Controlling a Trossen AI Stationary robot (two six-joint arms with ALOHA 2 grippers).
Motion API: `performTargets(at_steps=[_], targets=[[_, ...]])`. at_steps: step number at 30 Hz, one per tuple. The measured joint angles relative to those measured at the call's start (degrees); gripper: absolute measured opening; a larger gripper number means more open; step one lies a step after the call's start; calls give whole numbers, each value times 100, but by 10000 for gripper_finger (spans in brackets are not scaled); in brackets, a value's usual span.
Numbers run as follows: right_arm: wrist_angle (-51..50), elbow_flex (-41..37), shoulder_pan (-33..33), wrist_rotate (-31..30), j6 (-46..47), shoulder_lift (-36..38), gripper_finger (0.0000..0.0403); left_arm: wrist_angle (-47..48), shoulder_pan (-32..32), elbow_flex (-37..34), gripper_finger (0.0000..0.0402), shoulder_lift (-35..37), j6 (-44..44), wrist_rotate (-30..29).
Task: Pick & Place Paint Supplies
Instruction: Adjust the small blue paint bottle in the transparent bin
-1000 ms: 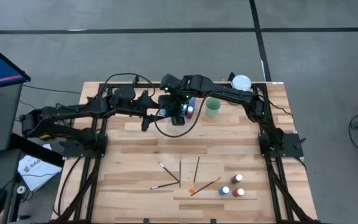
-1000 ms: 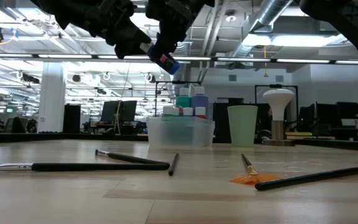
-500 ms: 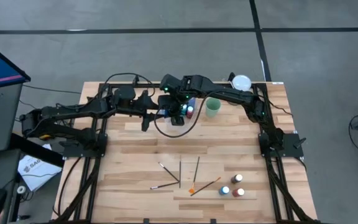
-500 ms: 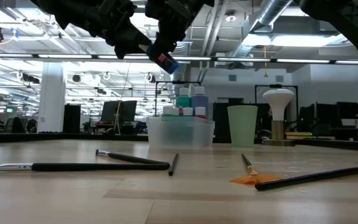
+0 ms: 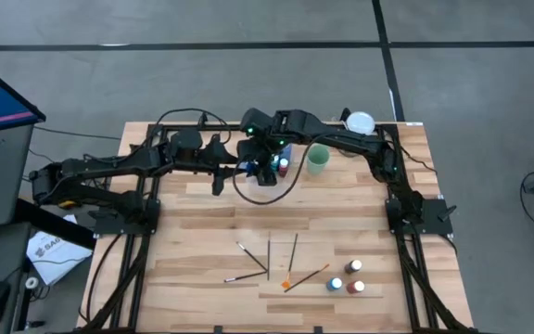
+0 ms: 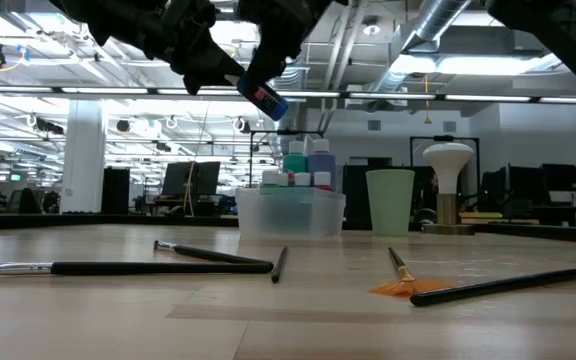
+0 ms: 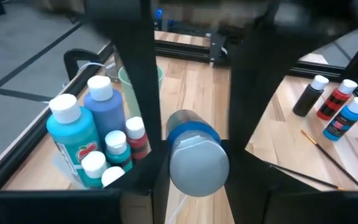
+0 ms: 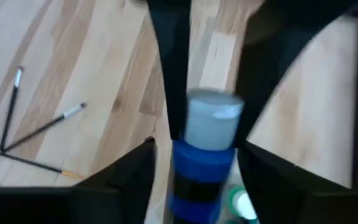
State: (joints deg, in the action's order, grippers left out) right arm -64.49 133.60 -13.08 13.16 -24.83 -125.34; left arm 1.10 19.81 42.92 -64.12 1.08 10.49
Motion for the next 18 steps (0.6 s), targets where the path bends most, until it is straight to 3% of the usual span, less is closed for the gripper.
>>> performTargets(at_steps=[5,18], targets=[[-31,4,-187,-126,89,505,251,7,2,0,115,-2,-6,-155],[-973,7,-612,-1024,754,2075,239,889,-125,0,118,-314,-5,-725]])
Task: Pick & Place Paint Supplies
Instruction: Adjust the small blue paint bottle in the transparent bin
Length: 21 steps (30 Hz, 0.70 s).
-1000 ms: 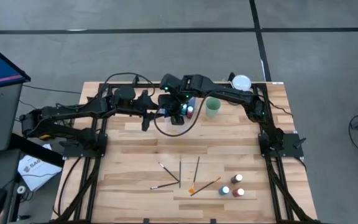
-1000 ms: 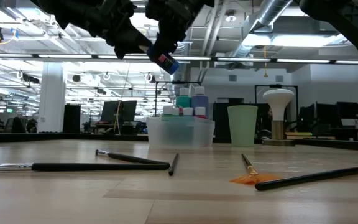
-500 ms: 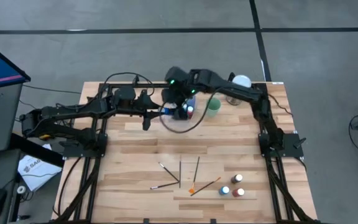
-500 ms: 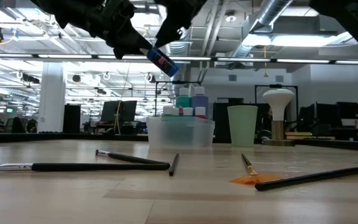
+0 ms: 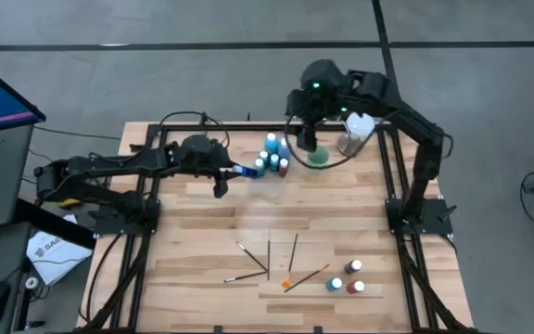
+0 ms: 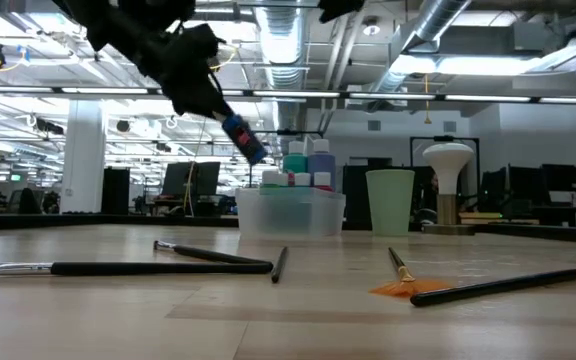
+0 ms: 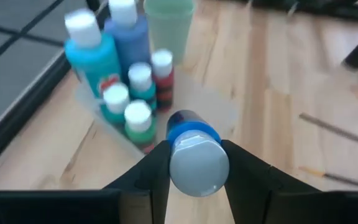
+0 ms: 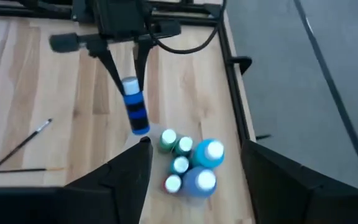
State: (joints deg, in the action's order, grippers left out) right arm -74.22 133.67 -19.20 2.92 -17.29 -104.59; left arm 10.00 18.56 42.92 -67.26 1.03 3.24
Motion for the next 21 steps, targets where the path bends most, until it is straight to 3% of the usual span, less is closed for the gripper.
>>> performTargets(at_steps=[4,10,21], targets=[[-395,0,0,-41,250,212,230,215,-107,151,119,-362,-1,-286],[-736,-2,-2,64,369,567,216,1448,-231,1297,119,-1071,10,-548],[-496,-2,-487,1758,194,1647,201,2436,-315,2487,120,-1888,-106,-398]])
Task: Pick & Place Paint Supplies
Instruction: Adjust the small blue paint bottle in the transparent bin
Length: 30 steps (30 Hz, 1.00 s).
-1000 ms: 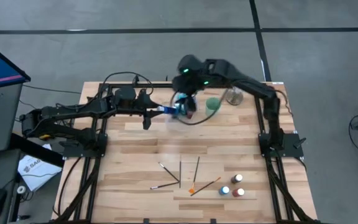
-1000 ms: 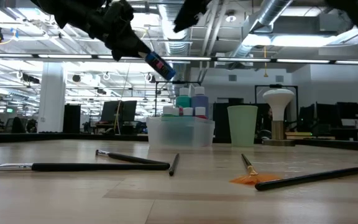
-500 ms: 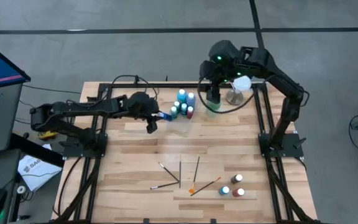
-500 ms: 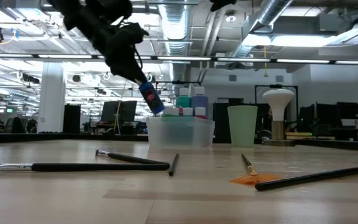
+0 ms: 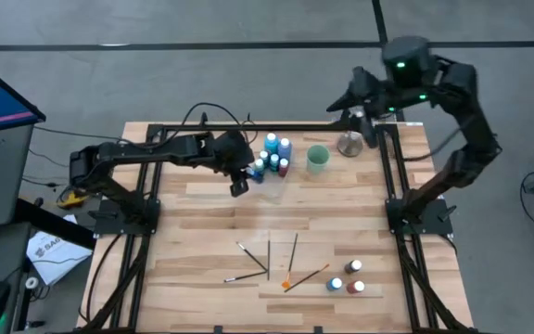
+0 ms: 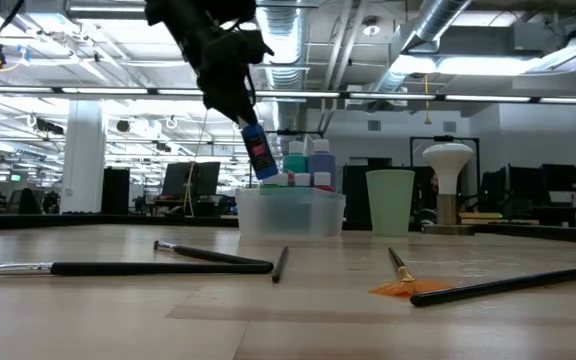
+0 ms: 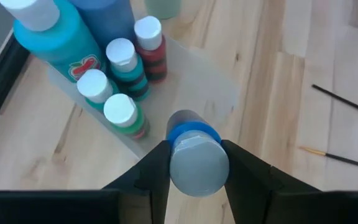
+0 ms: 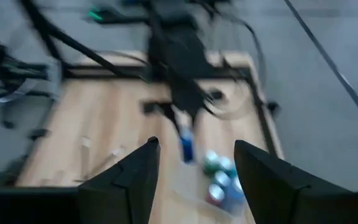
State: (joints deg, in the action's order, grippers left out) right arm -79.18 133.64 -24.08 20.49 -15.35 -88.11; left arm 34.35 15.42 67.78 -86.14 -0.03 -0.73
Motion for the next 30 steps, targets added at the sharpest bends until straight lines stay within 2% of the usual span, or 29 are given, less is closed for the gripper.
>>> performTargets(at_steps=[5,8,13,16,19,25,28,30], targets=[[249,2,-441,1415,-312,311,194,30,3,123,121,-321,-5,-24],[76,0,-856,2264,-461,402,186,80,3,123,126,-436,-29,-20],[-754,0,-1740,2892,-875,610,166,81,3,123,129,-447,-44,-101],[-1096,-67,-2280,3603,-1332,665,152,67,3,123,127,-424,-44,-171],[-1087,-828,-2738,4586,-1722,996,138,81,9,123,128,-425,-41,-185],[-800,-3418,-3799,6248,-2693,1936,111,41,9,121,128,-467,-33,-197],[-491,-4444,-4194,6831,-2960,2219,102,43,44,121,128,-484,-28,-236],[-456,-4983,-4341,6919,-3156,2301,99,28,46,121,128,-543,-26,-235]])
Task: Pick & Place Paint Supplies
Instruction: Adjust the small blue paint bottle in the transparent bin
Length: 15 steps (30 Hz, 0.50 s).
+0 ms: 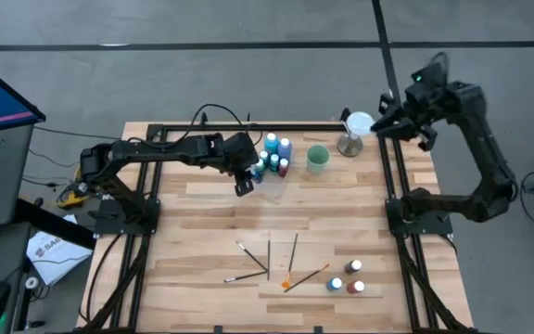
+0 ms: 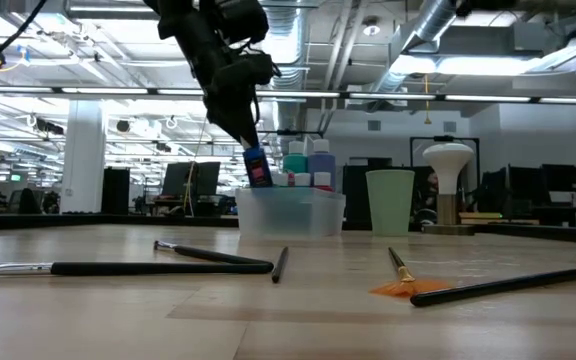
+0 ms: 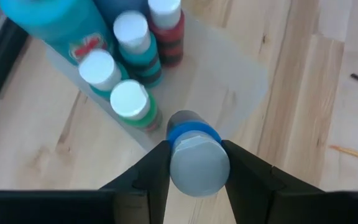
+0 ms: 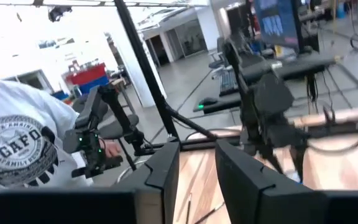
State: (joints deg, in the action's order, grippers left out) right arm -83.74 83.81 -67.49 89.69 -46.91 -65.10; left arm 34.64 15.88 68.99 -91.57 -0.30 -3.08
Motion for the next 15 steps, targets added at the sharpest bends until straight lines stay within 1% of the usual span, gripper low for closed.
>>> performTargets(at_steps=[4,7,11,15], targets=[[-4,-800,-95,31,-144,116,98,-6,0,0,128,-162,3,109],[-2,-1169,-128,27,-277,118,98,6,0,0,129,-381,4,182],[65,-1410,-133,29,-302,128,98,-3,0,0,129,-555,-12,95],[108,-1462,-133,30,-307,129,98,-29,0,0,129,-584,2,37]])
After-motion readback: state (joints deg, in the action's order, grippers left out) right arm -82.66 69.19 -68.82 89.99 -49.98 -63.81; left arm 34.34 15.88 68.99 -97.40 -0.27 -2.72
